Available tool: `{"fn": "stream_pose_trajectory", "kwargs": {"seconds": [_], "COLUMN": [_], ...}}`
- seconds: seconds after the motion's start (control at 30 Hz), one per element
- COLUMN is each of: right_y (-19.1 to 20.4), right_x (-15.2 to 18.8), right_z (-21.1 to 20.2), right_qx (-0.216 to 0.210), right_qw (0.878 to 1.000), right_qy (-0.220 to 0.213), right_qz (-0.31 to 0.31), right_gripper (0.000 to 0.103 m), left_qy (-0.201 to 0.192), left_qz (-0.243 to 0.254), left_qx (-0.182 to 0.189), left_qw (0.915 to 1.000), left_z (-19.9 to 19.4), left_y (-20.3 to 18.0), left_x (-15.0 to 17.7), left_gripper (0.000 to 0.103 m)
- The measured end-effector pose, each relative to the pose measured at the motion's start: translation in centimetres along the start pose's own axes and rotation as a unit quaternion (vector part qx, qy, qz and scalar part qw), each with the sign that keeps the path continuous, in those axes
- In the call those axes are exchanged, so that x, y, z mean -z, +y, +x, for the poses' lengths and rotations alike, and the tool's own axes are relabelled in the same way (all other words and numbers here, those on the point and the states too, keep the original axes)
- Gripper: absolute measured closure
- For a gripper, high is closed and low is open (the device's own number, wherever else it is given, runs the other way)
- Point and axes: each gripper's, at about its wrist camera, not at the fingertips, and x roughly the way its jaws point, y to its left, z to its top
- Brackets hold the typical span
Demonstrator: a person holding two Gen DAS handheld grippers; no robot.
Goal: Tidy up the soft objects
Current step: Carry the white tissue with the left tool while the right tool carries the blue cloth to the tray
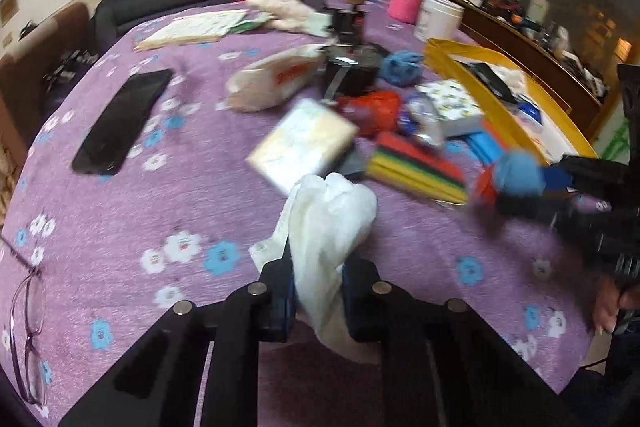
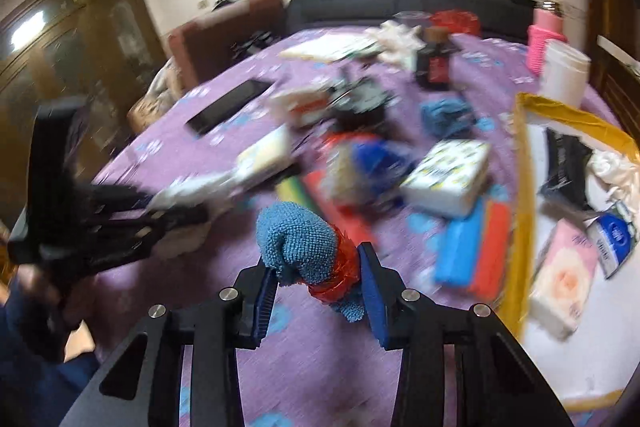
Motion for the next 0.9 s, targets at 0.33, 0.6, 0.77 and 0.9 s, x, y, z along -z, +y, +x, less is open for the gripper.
{"fn": "stream_pose_trajectory", "kwargs": {"seconds": [0.33,0.6,0.77,0.9], "right_y": [3.1,2.2,1.7,1.4], "right_x": [1.5,1.3,0.9,1.0], "right_z": [3.1,3.1,1.9,2.2], "right_qx": [0.017,0.011,0.004,0.005], "right_qw": [0.997,0.998,1.000,1.000], "right_qy": [0.049,0.038,0.005,0.003], "right_qz": [-0.057,-0.038,-0.018,-0.001], "right_gripper": [0.041,0.062,0.062,0.062], "left_qy": [0.011,0.006,-0.008,-0.022], "left_qz": [0.042,0.062,0.065,0.062], "left_qx": [-0.013,-0.033,-0.058,-0.066], "left_qw": [0.9990,0.9975,0.9962,0.9957], "left_z": [1.6,1.8,1.5,1.1], "left_y": [-2.5,-3.1,-3.6,-3.5], "left_x": [0.7,0.9,0.8,0.7], "left_gripper": [0.086,0.085,0.089,0.089]}}
